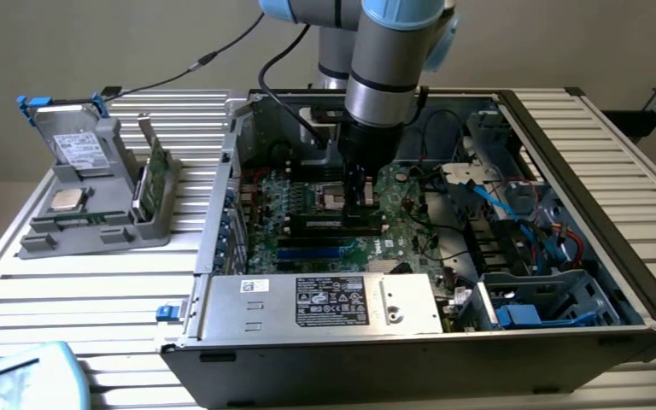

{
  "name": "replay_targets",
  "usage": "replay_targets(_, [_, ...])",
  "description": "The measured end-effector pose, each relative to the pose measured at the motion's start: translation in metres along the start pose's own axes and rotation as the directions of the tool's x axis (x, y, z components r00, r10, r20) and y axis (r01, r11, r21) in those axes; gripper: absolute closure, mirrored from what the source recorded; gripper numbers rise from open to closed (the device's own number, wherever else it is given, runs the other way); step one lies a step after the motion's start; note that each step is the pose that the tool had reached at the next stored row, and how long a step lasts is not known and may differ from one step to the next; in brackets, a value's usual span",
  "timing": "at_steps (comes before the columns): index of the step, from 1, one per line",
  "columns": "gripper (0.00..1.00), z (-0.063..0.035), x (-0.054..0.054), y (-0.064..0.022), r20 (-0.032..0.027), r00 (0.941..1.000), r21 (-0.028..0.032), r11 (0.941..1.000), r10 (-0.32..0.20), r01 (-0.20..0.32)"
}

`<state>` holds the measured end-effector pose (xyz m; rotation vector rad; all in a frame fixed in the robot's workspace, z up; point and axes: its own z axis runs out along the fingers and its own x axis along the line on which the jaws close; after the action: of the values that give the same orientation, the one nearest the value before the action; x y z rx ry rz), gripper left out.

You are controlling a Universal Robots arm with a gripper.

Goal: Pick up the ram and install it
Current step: 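Insert the ram into the slot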

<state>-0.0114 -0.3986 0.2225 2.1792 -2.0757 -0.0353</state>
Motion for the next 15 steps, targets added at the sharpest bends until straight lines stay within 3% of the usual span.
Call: replay_targets(15, [0.86, 0.0015, -0.0007, -0.0002, 0.0000, 1.0000, 0.0000, 1.0000, 0.000, 0.000])
